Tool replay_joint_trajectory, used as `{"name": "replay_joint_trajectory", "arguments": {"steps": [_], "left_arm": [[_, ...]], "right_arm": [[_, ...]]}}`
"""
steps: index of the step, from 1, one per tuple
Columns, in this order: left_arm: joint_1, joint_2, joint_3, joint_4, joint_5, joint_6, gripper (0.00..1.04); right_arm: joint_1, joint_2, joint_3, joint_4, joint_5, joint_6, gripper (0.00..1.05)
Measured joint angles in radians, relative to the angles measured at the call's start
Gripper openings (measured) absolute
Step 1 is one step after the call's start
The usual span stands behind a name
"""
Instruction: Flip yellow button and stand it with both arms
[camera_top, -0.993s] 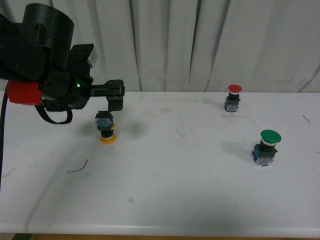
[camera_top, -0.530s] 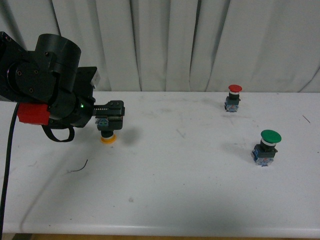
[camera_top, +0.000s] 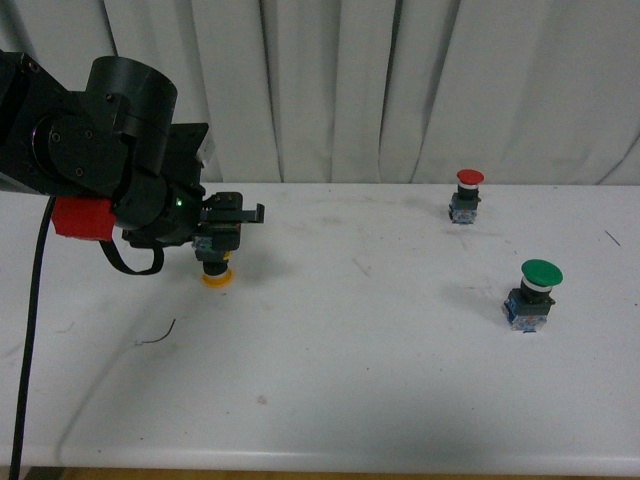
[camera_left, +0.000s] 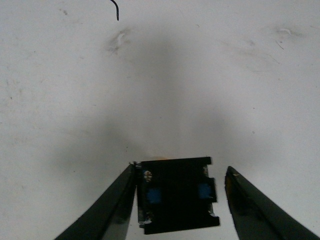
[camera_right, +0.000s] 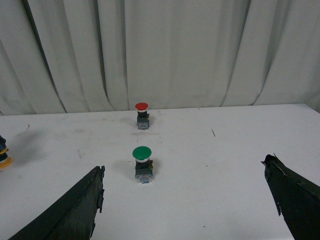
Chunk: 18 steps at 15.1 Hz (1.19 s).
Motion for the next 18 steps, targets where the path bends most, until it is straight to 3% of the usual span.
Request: {"name": "replay_joint_trajectory", "arguments": {"steps": [1,2,6,9,13,15,18], "left_arm": [[-0.002,0.0,0.001,-0.001,0.0,0.0,0.39],[-0.005,0.0,0.001,-0.001,0.001,0.0,0.37],[-0.007,-0.068,-0.048,0.013,0.008,0.009,0.36],[-0.004,-0.387,-0.22,0.055,0.073,0.057,0.36],[-0.114,-0.777,-0.539,0.075,0.114,0.115,0.36],[-0.127,-0.88,-0.658,0.108,0.123,0.069,0.36],[-0.154,-0.96,-0.745,0.202,0.257,-0.062,0.36]], "right_arm": [[0.0,0.0,0.0,0.0,0.0,0.0,0.98],[0.0,0.0,0.0,0.0,0.0,0.0,0.98],[0.0,0.0,0.0,0.0,0.0,0.0,0.98],[0.0,0.0,0.0,0.0,0.0,0.0,0.98],[0.0,0.0,0.0,0.0,0.0,0.0,0.98],[0.0,0.0,0.0,0.0,0.0,0.0,0.98],[0.0,0.0,0.0,0.0,0.0,0.0,0.98]]}}
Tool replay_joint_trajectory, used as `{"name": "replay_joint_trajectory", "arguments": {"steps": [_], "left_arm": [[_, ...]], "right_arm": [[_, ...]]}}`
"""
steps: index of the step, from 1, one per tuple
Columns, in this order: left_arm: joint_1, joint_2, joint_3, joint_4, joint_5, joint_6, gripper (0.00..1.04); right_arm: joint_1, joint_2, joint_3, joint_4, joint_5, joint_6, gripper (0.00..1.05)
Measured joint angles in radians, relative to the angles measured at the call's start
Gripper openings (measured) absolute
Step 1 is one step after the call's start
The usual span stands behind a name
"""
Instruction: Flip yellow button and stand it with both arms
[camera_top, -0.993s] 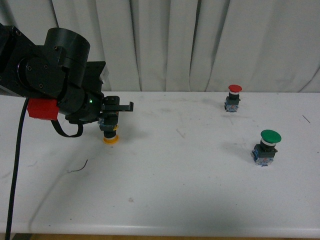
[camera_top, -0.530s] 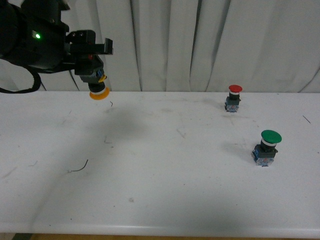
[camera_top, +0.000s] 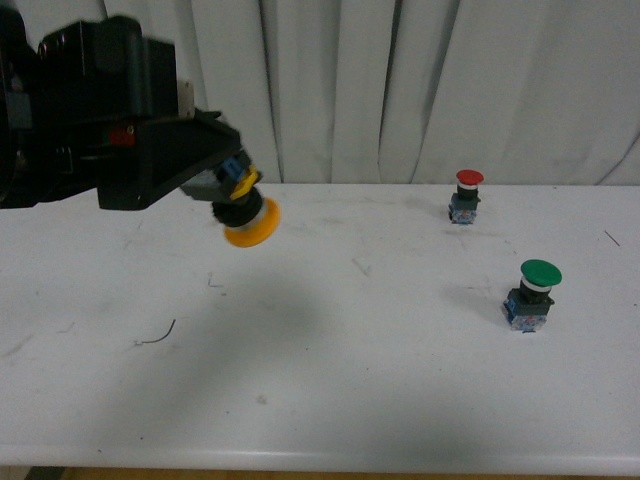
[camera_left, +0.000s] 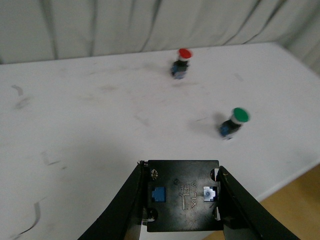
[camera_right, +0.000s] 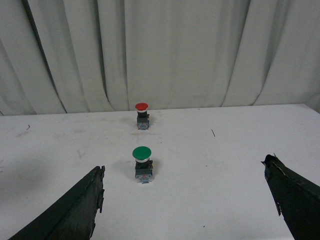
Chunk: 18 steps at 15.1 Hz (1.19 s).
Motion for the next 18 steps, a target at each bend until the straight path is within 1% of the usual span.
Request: {"name": "replay_joint_trajectory", "arguments": {"steps": [2,3,4,5,7,8,10,12,13,15,18], "left_arm": [[-0.007,-0.01,-0.018,0.076,0.086,-0.092,0.36],[-0.004,-0.01,-0.038,0.146,0.148,-0.164,0.36],[-0.002,-0.01,-0.051,0.198,0.189,-0.213,0.36],[-0.001,0.002,-0.065,0.3,0.256,-0.303,0.36],[0.002,0.028,-0.066,0.378,0.278,-0.377,0.36],[0.006,0.066,-0.072,0.468,0.293,-0.461,0.36],[0.011,0.129,-0.094,0.657,0.287,-0.635,0.36],[0.006,0.155,-0.094,0.779,0.281,-0.742,0.36],[0.004,0.173,-0.094,0.82,0.275,-0.785,0.36],[-0.013,0.18,-0.098,0.851,0.264,-0.821,0.36],[-0.025,0.192,-0.099,0.849,0.256,-0.835,0.36]], "right_arm": [[0.0,0.0,0.0,0.0,0.0,0.0,0.98],[0.0,0.0,0.0,0.0,0.0,0.0,0.98],[0.0,0.0,0.0,0.0,0.0,0.0,0.98],[0.0,0.0,0.0,0.0,0.0,0.0,0.98],[0.0,0.0,0.0,0.0,0.0,0.0,0.98],[0.0,0.0,0.0,0.0,0.0,0.0,0.98],[0.0,0.0,0.0,0.0,0.0,0.0,0.98],[0.0,0.0,0.0,0.0,0.0,0.0,0.98],[0.0,0.0,0.0,0.0,0.0,0.0,0.98],[0.0,0.0,0.0,0.0,0.0,0.0,0.98],[0.0,0.0,0.0,0.0,0.0,0.0,0.98]]}}
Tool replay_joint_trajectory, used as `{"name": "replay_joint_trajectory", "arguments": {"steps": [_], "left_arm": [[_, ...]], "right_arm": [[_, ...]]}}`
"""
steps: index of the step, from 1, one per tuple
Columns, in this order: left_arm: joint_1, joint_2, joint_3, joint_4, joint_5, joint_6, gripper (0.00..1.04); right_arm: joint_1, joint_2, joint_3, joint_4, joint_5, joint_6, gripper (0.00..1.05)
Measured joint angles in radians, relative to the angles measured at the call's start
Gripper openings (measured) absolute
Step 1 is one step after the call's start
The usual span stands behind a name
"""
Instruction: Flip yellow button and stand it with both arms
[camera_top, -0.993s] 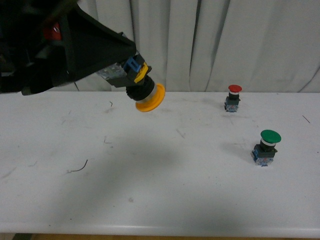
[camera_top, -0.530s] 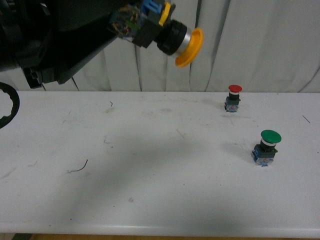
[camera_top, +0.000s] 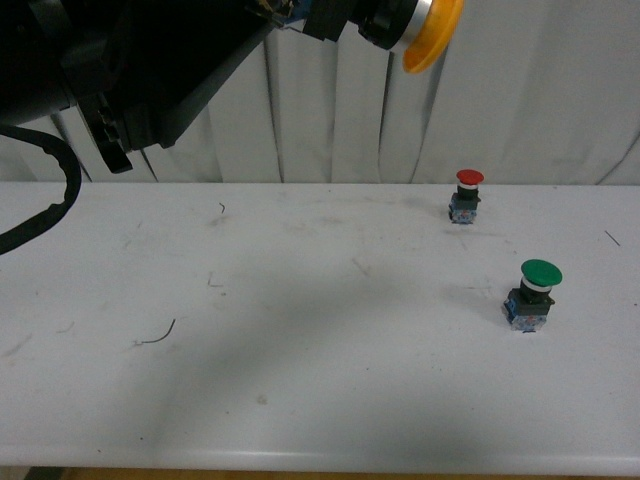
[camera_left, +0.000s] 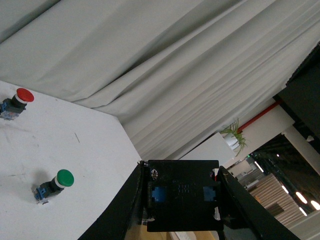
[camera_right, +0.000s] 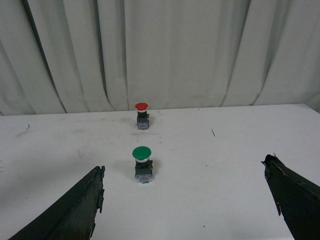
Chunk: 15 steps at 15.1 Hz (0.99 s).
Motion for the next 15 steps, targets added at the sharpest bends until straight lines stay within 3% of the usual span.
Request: {"name": "replay_joint_trajectory", "arguments": {"steps": [5,6,7,8,12,13,15], "left_arm": [[-0.003,0.002,-0.001,-0.016,-0.007,0.003,0.36],[-0.006,0.01,-0.001,-0.02,-0.01,0.008,0.36],[-0.01,0.021,0.0,-0.02,-0.014,0.015,0.36],[-0.012,0.026,0.0,-0.027,-0.016,0.02,0.36],[-0.013,0.027,0.0,-0.029,-0.024,0.026,0.36],[-0.013,0.027,0.0,-0.032,-0.024,0.026,0.36],[-0.013,0.027,0.0,-0.029,-0.027,0.026,0.36]], "right_arm": [[0.0,0.0,0.0,0.0,0.0,0.0,0.98],[-0.042,0.026,0.0,0.057,-0.105,0.01,0.98],[-0.102,0.135,0.0,0.187,-0.214,0.012,0.98],[-0.102,0.269,0.001,0.292,-0.221,0.013,0.98],[-0.069,0.981,0.175,0.912,-0.127,-0.003,0.98],[-0.066,1.12,0.24,0.99,-0.114,-0.004,0.98],[-0.066,1.334,0.356,0.982,-0.122,0.039,0.98]]}}
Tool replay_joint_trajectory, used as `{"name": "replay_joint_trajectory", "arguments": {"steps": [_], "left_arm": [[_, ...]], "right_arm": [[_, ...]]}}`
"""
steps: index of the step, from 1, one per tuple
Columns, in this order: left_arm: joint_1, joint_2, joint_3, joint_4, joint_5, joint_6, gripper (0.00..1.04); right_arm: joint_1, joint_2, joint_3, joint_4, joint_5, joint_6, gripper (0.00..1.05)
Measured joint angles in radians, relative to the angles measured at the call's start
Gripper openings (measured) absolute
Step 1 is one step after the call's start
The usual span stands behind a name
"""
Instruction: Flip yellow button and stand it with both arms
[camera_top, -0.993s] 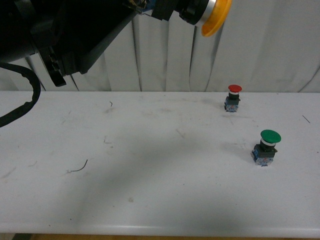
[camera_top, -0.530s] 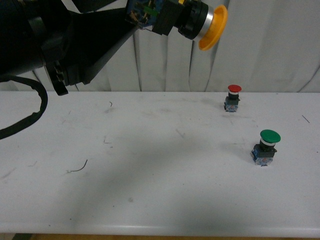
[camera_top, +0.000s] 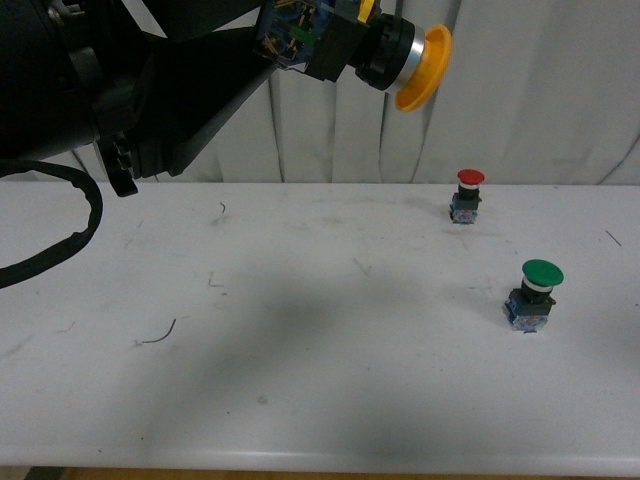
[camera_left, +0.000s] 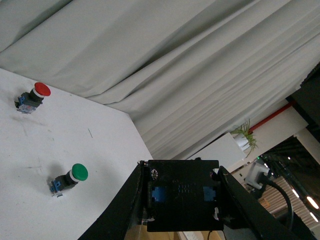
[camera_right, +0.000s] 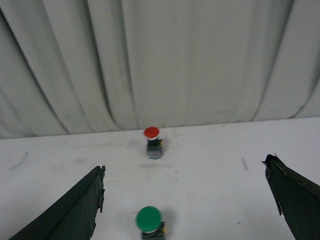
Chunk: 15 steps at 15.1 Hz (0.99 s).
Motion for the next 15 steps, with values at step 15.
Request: {"name": "replay_joint_trajectory", "arguments": {"steps": [15], "left_arm": [[-0.008,0.016,0.008,0.026,-0.005,0.0,0.35]], "right_arm": [[0.374,0.312,0.165,0.309,-0.243,1.454,0.98]]}}
